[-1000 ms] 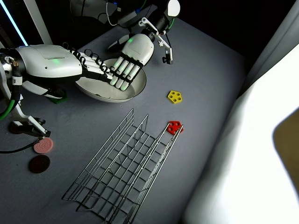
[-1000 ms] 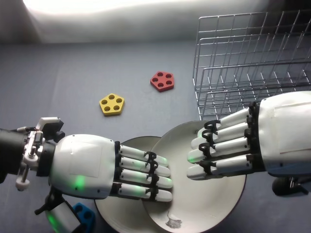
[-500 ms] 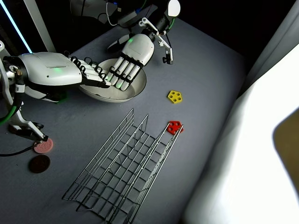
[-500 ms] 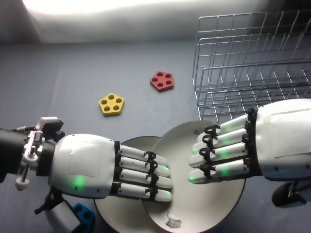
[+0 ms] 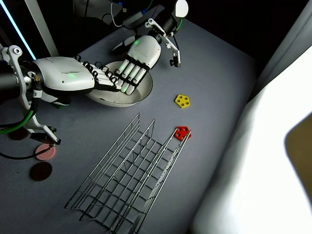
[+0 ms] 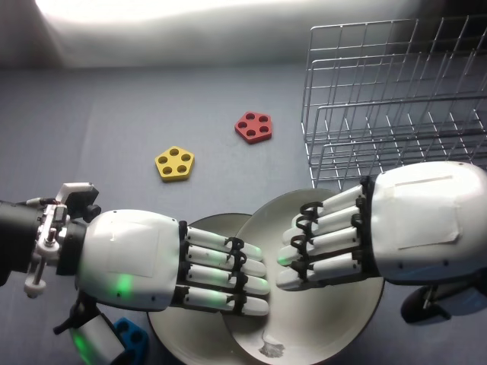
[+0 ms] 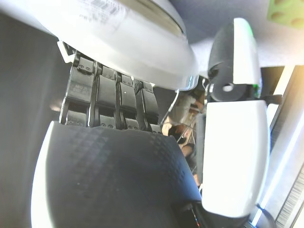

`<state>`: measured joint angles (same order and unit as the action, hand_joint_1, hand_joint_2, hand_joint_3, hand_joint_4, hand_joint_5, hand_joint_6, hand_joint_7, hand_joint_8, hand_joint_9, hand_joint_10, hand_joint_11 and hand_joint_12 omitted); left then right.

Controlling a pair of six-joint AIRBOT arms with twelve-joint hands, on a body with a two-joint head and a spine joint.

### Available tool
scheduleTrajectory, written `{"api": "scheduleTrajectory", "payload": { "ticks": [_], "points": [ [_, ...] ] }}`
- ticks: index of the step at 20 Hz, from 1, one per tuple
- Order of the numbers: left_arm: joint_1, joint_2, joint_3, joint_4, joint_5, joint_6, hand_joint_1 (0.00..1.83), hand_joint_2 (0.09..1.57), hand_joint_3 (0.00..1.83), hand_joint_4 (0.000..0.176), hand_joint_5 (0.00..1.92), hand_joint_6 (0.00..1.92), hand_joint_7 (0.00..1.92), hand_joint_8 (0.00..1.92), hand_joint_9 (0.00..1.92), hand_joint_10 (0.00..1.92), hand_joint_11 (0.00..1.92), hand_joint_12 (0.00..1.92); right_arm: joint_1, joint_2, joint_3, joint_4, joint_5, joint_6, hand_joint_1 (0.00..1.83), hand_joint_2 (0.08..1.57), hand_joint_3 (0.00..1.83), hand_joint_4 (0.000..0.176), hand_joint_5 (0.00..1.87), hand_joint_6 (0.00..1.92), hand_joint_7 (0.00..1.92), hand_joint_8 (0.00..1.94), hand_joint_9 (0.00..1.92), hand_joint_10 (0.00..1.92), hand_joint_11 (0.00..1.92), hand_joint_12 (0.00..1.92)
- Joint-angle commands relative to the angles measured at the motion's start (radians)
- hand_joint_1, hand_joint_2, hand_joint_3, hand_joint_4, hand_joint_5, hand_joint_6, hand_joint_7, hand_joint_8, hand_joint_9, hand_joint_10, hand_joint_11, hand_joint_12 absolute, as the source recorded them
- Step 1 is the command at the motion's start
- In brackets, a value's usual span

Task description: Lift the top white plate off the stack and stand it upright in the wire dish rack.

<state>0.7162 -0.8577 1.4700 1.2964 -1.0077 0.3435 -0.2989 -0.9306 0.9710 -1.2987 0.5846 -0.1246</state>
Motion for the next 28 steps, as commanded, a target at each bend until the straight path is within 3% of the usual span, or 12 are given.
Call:
{"api": "scheduleTrajectory", "payload": {
  "ticks": [1, 12, 17, 22, 28],
  "points": [
    [-0.011, -0.015, -0.002, -0.017, 0.016, 0.000, 0.02, 0.89, 0.00, 0.000, 0.05, 0.00, 0.06, 0.01, 0.06, 0.01, 0.09, 0.02, -0.004, 0.001, -0.002, 0.072, 0.039, -0.043, 1.15, 0.95, 0.01, 0.000, 0.25, 0.01, 0.20, 0.01, 0.23, 0.00, 0.31, 0.03],
    [-0.013, -0.017, 0.003, -0.018, 0.015, 0.000, 0.03, 0.89, 0.00, 0.000, 0.08, 0.01, 0.08, 0.01, 0.08, 0.01, 0.09, 0.01, -0.010, -0.079, 0.032, 0.140, -0.024, -0.077, 1.17, 1.01, 0.01, 0.000, 0.27, 0.01, 0.18, 0.00, 0.20, 0.00, 0.32, 0.03],
    [-0.014, -0.018, 0.004, -0.019, 0.015, 0.000, 0.04, 0.89, 0.00, 0.000, 0.07, 0.00, 0.07, 0.00, 0.07, 0.00, 0.08, 0.01, -0.010, -0.103, 0.040, 0.147, -0.040, -0.077, 1.18, 1.04, 0.00, 0.000, 0.34, 0.00, 0.30, 0.01, 0.31, 0.01, 0.42, 0.08],
    [-0.015, -0.018, 0.005, -0.020, 0.015, 0.000, 0.04, 0.88, 0.00, 0.000, 0.09, 0.01, 0.10, 0.01, 0.10, 0.01, 0.13, 0.03, -0.008, -0.110, 0.032, 0.147, -0.040, -0.077, 1.30, 1.04, 0.00, 0.000, 0.64, 0.01, 0.65, 0.00, 0.70, 0.01, 0.71, 0.17],
    [-0.015, -0.018, 0.006, -0.021, 0.013, -0.001, 0.05, 0.88, 0.00, 0.000, 0.10, 0.01, 0.11, 0.01, 0.12, 0.01, 0.14, 0.03, -0.007, -0.110, 0.006, 0.148, -0.039, -0.077, 1.33, 1.12, 0.00, 0.000, 0.85, 0.00, 0.86, 0.00, 0.90, 0.00, 0.93, 0.15]
  ]
}}
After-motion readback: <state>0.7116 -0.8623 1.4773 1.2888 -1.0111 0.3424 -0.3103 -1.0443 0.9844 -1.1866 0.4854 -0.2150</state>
